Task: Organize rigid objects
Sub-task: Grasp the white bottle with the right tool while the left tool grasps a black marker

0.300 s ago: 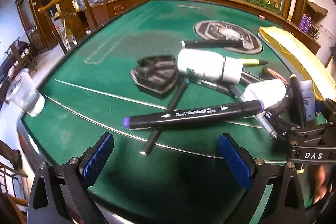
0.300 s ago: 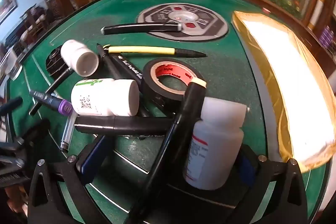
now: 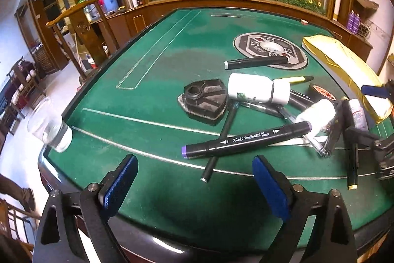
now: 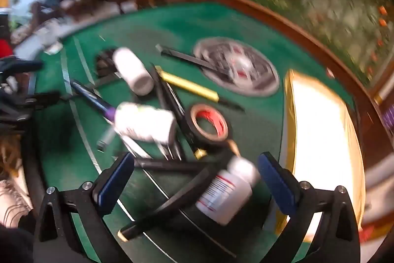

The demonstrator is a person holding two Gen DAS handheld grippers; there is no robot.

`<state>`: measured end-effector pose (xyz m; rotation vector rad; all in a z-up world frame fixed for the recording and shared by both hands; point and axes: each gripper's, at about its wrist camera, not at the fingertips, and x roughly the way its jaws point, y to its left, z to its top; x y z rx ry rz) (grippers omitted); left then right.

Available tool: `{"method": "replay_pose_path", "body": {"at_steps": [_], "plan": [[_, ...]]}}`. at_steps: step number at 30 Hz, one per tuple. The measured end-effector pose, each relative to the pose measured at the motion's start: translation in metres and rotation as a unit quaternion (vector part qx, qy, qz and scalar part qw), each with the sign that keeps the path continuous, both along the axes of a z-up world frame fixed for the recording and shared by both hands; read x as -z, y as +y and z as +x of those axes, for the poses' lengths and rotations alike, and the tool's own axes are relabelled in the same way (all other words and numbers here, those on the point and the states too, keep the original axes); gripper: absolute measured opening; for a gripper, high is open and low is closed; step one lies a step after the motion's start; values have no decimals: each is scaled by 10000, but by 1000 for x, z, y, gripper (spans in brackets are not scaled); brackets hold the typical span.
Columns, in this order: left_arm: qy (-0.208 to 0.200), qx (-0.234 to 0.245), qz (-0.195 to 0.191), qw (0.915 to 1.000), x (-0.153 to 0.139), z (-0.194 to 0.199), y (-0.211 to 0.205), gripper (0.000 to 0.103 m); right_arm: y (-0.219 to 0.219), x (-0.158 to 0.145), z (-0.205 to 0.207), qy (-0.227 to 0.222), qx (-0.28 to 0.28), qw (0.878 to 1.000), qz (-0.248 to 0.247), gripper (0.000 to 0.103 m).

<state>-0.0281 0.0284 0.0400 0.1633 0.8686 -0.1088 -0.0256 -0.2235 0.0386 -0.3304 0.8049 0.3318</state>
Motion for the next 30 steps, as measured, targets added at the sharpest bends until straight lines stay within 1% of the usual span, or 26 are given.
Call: {"method": "replay_pose_path", "body": {"at_steps": [2,3,4,5,6,7,9,11,12,13,14,16,17,18,19,20,21,23,24,25,27,29,30], "plan": [[-5,209,205,9996,-1,6,-8,92,-6,-7,9,-83,-156,9994,285,99],[8,376,321,9988,0,8,-12,85,-6,-11,4,-154,-190,9984,511,95],[-13,510,510,9974,1,11,-17,81,-21,-17,7,-96,-234,9972,709,88],[23,676,635,9957,3,14,-20,75,-24,-19,8,-12,-297,9958,866,82],[109,912,680,9934,5,16,-23,73,-27,-23,6,-59,-371,9947,957,74],[198,1187,728,9901,7,19,-28,73,-28,-29,3,-70,-414,9939,1024,74],[265,1575,997,9821,12,21,-35,73,-40,-34,1,-203,-374,9892,1404,73],[365,1912,1206,9734,17,23,-41,73,-41,-38,3,-233,-342,9897,1368,72],[390,1998,1281,9707,19,24,-44,73,-42,-38,6,-170,-354,9898,1373,70],[407,2062,1361,9682,21,27,-47,73,-47,-39,8,-120,-339,9870,1564,66],[441,2136,1431,9654,23,28,-51,73,-50,-40,11,-68,-344,9848,1698,64],[470,2170,1560,9625,28,33,-58,73,-52,-40,12,82,-378,9793,1986,55],[453,2147,1499,9640,28,34,-59,66,-53,-39,14,119,-360,9785,2026,53],[544,2126,1387,9657,28,35,-59,51,-53,-38,15,134,-328,9792,1996,51],[656,2079,1269,9677,28,35,-59,42,-53,-36,16,157,-296,9802,1951,48],[679,1953,1242,9705,28,35,-60,34,-53,-34,17,157,-258,9821,1862,45],[662,1786,1242,9738,28,32,-60,32,-55,-33,19,218,-187,9827,1828,42],[638,1530,1160,9793,29,23,-62,27,-64,-31,22,358,-73,9807,1918,42],[719,1463,975,9818,28,20,-60,17,-67,-31,22,372,-14,9804,1935,42],[831,1373,712,9845,27,16,-58,16,-72,-31,22,355,75,9804,1934,42],[831,1075,455,9897,27,7,-56,15,-81,-32,21,375,254,9789,1991,42],[795,856,247,9928,29,2,-55,16,-91,-28,21,555,445,9736,2167,42],[773,761,135,9940,30,1,-54,16,-98,-24,22,697,601,9686,2308,42]]}}
